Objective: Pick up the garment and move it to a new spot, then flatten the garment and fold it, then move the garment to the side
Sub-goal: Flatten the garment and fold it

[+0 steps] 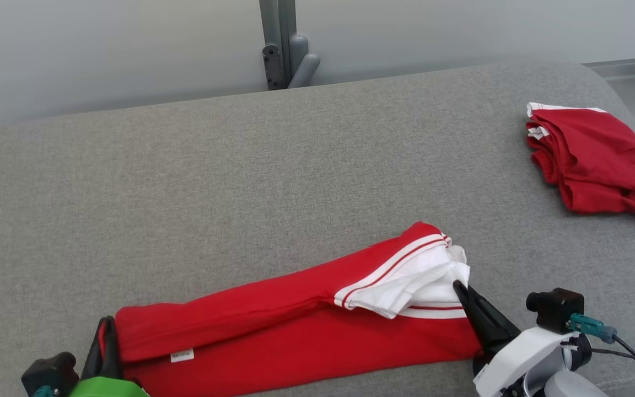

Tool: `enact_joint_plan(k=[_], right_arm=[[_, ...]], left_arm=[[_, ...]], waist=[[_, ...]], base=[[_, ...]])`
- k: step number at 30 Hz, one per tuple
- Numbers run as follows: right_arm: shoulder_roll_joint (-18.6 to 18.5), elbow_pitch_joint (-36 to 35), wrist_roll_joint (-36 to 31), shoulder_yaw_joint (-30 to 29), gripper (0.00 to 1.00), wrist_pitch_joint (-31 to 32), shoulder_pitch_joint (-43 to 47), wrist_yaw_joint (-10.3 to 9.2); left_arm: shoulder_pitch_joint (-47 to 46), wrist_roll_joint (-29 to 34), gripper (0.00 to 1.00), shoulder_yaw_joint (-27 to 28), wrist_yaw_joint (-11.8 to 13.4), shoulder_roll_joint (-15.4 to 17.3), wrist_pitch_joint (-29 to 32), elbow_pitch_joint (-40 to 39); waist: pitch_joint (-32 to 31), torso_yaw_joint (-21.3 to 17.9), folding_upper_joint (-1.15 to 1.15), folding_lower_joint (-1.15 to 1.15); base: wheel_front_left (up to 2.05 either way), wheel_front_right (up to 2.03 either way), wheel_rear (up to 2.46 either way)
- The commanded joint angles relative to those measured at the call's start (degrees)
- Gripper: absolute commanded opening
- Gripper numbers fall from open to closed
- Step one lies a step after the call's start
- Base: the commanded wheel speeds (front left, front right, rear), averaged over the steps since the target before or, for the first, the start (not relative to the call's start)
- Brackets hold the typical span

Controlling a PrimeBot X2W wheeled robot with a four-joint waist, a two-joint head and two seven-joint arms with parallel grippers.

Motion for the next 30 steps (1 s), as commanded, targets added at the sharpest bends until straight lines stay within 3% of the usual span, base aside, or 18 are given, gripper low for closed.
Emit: enact_joint_plan(k=[1,3,4,6,7,8,9,19,30], right_arm=[[0.13,-0.1,-0.44,-0.26,0.0,-0.16,0.78,-0.03],[0.51,-0.14,-1.2,-0.94,0.0,-0.16,1.67,-0.03],[0.43,0.13,-1.88,-1.35,0.0,-0.16,2.1,-0.03],[0.94,0.32,-2.61,-2.18,0.0,-0.16,2.87,-0.03],[1.1,0.5,-3.25,-2.63,0.4,-0.16,3.21,-0.03],[1.31,0.67,-3.68,-2.97,0.91,-0.16,3.55,-0.03],[1.57,0.84,-3.95,-3.5,1.0,-0.17,3.99,-0.03],[3.88,-1.97,-9.67,-14.24,1.0,-0.16,9.69,-0.03],[7.9,1.93,-18.13,-19.64,1.0,-0.16,7.47,-0.03]], left_arm=[[0.96,-0.79,0.0,0.13,-0.12,0.12,0.02,0.16],[1.51,-1.59,0.05,-0.39,-0.12,0.18,0.02,0.2],[1.71,-2.0,0.24,-0.65,-0.11,0.16,0.02,0.34],[2.01,-2.51,1.0,-1.12,0.35,0.15,0.02,0.41],[2.18,-2.63,1.0,-1.15,0.87,0.16,0.02,0.38],[2.35,-2.84,1.0,-1.05,1.44,0.15,0.02,0.24],[2.54,-2.67,1.0,-1.09,1.91,0.15,0.02,-0.2],[7.23,1.43,1.0,-0.82,7.05,0.13,0.02,-8.19],[8.52,3.7,1.0,-3.85,9.19,0.14,0.02,-12.42]], waist=[[-0.03,-0.03,0.54,0.0],[-0.16,-0.03,0.54,0.0],[-0.22,0.01,0.54,0.0],[-0.36,0.06,0.54,0.0],[-0.44,0.06,0.54,0.0],[-0.51,0.09,0.54,0.0],[-0.72,0.11,0.54,0.0],[-3.41,0.95,0.54,0.0],[-3.15,4.19,0.54,0.0]], base=[[0.0,0.0,0.0],[0.0,0.0,0.0],[0.0,0.0,0.0],[0.0,0.0,0.0],[0.0,0.0,0.0],[0.0,0.0,0.0],[0.0,0.0,0.0],[0.0,0.0,0.0],[0.0,0.0,0.0]])
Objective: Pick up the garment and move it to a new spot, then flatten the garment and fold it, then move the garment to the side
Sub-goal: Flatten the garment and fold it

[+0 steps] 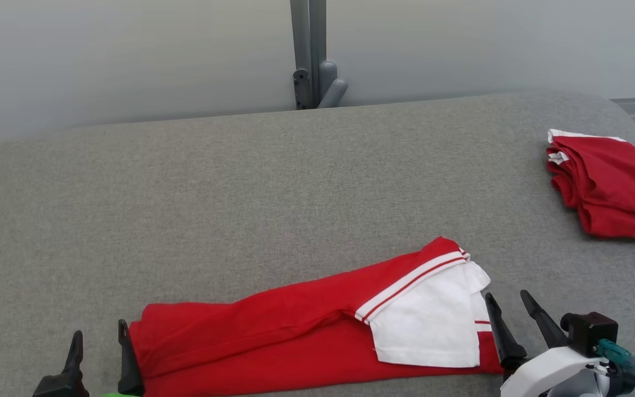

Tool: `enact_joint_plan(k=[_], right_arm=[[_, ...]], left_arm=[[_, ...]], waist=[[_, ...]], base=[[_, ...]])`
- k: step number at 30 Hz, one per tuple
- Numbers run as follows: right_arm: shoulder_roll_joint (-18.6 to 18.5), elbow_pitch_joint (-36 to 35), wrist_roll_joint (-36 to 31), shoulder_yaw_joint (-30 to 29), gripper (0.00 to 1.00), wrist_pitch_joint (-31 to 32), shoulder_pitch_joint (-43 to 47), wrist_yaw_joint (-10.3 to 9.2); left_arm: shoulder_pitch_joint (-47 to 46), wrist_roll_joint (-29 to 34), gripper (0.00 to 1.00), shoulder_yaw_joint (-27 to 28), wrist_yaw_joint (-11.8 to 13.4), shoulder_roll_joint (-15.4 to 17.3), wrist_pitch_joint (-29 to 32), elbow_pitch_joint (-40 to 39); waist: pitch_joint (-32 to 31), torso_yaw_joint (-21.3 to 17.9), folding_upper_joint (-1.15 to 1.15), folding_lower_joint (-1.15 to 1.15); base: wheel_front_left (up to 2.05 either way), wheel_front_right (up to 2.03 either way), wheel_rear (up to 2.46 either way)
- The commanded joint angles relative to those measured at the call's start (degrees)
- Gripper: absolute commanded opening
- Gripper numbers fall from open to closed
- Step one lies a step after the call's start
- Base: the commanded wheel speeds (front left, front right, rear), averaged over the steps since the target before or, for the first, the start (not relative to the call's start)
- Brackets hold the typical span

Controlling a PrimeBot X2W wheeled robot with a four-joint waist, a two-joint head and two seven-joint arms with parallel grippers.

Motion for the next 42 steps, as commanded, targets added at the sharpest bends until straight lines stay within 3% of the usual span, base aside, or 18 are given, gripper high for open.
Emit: enact_joint_plan(k=[1,5,14,22,23,25,30,38,42], right_arm=[[0.77,1.29,-1.71,-0.59,1.0,-0.16,-1.41,-0.03],[1.71,4.43,-3.9,-1.35,1.0,-0.17,-3.65,-0.03],[3.56,18.93,-7.05,-3.32,1.0,0.85,-10.48,-0.04],[6.27,28.7,-4.97,-4.16,1.0,3.1,-11.85,-0.07],[6.66,29.17,-4.13,-3.48,0.93,3.56,-11.92,-0.06],[7.3,29.45,-2.14,-1.77,0.0,3.8,-12.14,0.07],[5.26,28.93,1.63,-1.11,0.0,2.04,-12.88,-0.09],[0.86,28.79,3.17,-8.18,0.0,0.07,-13.54,-0.41],[-0.16,24.46,1.53,-10.91,0.0,-0.07,-12.72,-0.09]], left_arm=[[0.65,0.44,1.0,-0.62,0.17,0.23,0.02,-0.63],[0.0,0.27,1.0,-1.72,0.17,0.22,0.02,-0.6],[-1.36,-0.09,1.0,-2.82,0.39,0.22,0.02,-0.34],[-1.9,-0.42,1.0,-3.0,0.36,0.21,0.02,-0.72],[-1.99,-0.47,1.0,-3.04,0.3,0.22,0.02,-0.78],[-2.05,-0.51,1.0,-3.13,0.18,0.22,0.02,-0.83],[-2.39,-0.46,1.0,-3.42,0.36,0.22,0.02,-1.11],[-2.05,-0.57,1.0,-3.92,-0.1,0.21,0.02,-1.12],[-2.05,-0.83,1.0,-4.28,-0.38,0.21,0.02,-0.75]], waist=[[0.91,1.34,0.54,0.0],[1.93,2.69,0.54,0.0],[3.72,6.58,0.54,0.0],[4.55,7.7,0.54,0.0],[4.67,7.75,0.54,0.0],[4.92,7.78,0.54,0.0],[5.31,7.66,0.54,0.0],[5.47,6.17,0.54,0.0],[5.4,4.34,0.54,0.0]], base=[[0.0,0.0,0.0],[0.0,0.0,0.0],[0.0,0.0,0.0],[0.0,0.0,0.0],[0.0,0.0,0.0],[0.0,0.0,0.0],[0.0,0.0,0.0],[0.0,0.0,0.0],[0.0,0.0,0.0]])
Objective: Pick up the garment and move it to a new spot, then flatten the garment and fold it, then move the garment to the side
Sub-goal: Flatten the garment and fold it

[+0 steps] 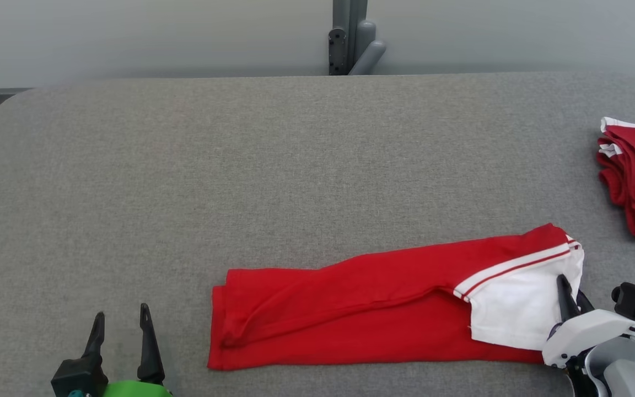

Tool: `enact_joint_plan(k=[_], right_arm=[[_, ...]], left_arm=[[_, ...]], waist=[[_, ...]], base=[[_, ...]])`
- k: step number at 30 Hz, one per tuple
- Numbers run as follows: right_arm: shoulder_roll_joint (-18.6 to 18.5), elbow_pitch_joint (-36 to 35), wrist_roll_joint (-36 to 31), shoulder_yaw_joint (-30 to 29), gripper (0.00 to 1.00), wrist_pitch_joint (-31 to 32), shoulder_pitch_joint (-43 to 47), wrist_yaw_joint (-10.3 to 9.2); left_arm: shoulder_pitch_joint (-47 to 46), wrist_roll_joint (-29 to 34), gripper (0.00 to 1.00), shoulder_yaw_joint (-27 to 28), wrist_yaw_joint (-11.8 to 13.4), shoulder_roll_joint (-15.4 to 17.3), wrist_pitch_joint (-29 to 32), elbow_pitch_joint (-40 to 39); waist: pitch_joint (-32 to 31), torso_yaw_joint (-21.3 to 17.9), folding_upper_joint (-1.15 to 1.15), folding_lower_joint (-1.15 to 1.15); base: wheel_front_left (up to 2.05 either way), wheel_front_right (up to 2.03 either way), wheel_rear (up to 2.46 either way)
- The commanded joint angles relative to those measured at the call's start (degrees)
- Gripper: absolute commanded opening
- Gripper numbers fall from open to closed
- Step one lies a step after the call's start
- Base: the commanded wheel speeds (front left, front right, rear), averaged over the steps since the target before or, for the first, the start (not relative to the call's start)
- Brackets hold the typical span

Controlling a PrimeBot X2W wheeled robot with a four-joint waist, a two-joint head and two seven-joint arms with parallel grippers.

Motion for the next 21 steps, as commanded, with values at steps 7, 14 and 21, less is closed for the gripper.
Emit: enact_joint_plan(k=[7,14,21], right_arm=[[0.24,-15.66,2.88,9.08,0.0,-0.16,3.98,-0.09],[-3.51,-32.54,12.55,24.48,0.0,5.8,5.6,-0.08],[-1.81,-35.12,15.64,32.8,0.0,10.4,2.5,-0.07]], left_arm=[[-1.19,-0.17,1.0,-1.49,-0.34,0.22,0.02,0.58],[-2.11,-0.18,1.0,-3.55,-0.64,0.23,0.02,1.06],[-2.66,-0.43,1.0,-5.5,-0.64,0.22,0.02,1.32]], waist=[[-0.7,-3.34,0.54,0.0],[-0.99,-2.39,0.54,0.0],[-0.65,4.15,0.54,0.0]], base=[[0.0,0.0,0.0],[0.0,0.0,0.0],[0.0,0.0,0.0]])
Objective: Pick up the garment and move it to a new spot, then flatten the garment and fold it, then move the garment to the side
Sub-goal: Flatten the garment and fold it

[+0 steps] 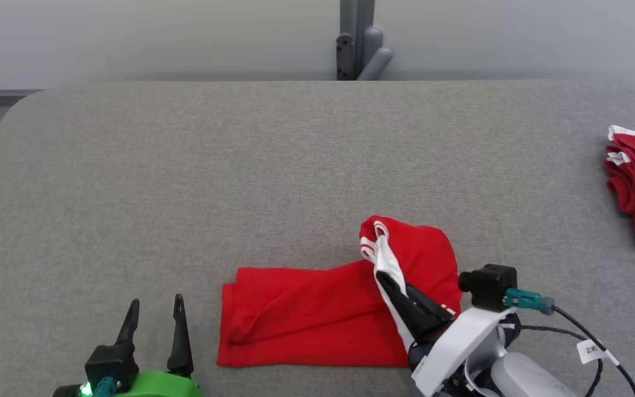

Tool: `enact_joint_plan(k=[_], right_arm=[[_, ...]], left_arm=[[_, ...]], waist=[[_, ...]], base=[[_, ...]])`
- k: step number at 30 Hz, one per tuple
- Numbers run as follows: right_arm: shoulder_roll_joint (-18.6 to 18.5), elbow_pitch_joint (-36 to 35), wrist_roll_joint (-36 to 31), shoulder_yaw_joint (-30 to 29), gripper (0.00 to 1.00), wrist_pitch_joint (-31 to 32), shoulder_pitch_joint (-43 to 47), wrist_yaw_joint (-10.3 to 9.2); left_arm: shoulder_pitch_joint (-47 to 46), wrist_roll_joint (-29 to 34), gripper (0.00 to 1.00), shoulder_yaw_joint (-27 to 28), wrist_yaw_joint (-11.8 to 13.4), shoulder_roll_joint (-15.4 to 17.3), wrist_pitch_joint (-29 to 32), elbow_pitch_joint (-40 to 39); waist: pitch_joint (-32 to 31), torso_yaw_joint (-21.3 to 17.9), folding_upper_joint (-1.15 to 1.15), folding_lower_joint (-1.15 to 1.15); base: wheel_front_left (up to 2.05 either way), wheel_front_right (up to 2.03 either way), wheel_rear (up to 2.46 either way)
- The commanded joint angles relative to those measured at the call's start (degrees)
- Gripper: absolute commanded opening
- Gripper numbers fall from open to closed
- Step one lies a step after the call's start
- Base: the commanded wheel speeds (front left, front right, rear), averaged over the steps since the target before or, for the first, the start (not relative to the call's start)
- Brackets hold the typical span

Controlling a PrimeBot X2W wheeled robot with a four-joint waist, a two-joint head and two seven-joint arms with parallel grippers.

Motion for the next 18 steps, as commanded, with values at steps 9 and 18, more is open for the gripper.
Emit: enact_joint_plan(k=[9,18], right_arm=[[4.05,8.76,0.49,5.25,0.0,-0.42,-6.68,0.01],[7.67,19.83,1.6,8.03,1.0,-3.78,-12.93,0.01]], left_arm=[[-0.81,-0.85,1.0,-1.79,0.17,0.23,0.02,-0.34],[-1.1,-1.84,1.0,-3.4,1.06,0.2,0.02,-0.35]], waist=[[1.65,13.42,0.54,0.0],[3.12,19.55,0.54,0.0]], base=[[0.0,0.0,0.0],[0.0,0.0,0.0]])
